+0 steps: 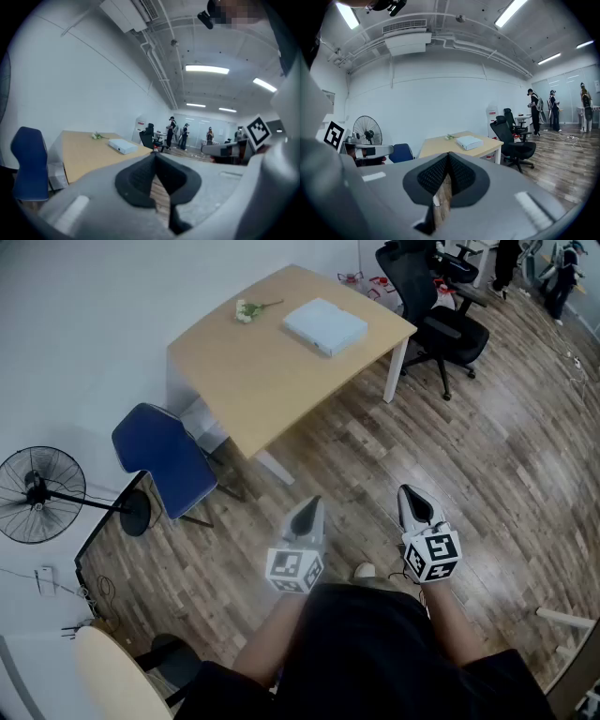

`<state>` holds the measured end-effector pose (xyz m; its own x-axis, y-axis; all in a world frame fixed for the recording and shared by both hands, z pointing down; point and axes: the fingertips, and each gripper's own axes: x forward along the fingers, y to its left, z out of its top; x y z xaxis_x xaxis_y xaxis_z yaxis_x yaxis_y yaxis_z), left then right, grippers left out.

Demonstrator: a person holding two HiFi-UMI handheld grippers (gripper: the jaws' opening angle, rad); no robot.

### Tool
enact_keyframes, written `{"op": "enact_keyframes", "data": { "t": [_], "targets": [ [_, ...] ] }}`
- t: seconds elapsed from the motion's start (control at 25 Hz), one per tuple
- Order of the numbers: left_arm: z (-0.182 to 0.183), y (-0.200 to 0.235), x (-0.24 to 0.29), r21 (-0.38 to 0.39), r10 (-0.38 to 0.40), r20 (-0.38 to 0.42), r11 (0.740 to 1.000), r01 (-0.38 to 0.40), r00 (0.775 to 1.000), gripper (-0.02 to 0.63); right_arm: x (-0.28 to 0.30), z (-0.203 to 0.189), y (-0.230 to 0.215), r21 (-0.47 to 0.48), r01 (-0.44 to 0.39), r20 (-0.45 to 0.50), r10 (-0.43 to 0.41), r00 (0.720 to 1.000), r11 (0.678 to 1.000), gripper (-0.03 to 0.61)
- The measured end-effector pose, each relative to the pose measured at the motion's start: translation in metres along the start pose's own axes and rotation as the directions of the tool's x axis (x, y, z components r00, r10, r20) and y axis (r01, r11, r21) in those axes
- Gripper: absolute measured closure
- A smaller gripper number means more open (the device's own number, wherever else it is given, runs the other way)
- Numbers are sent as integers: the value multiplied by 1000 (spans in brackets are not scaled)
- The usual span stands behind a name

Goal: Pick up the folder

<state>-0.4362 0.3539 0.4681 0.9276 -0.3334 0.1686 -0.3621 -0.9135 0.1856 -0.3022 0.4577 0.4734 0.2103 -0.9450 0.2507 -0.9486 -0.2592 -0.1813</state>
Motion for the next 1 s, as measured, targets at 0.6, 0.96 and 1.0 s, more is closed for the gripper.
{"op": "enact_keyframes", "data": {
  "t": [0.6,0.96,1.0],
  "targets": [
    [3,-59,13,31,-33,22,999,32,999,615,-46,-21,-45,40,22,24,-23,999,999,578],
    [-11,-53,96,24,-104,-28,994,105,994,614,-17,-40,-99,55,105,-39,-103,994,993,578],
    [-10,-51,111,27,-109,-27,994,110,994,614,-11,-39,-107,59,98,-34,-97,995,993,578]
  ]
}}
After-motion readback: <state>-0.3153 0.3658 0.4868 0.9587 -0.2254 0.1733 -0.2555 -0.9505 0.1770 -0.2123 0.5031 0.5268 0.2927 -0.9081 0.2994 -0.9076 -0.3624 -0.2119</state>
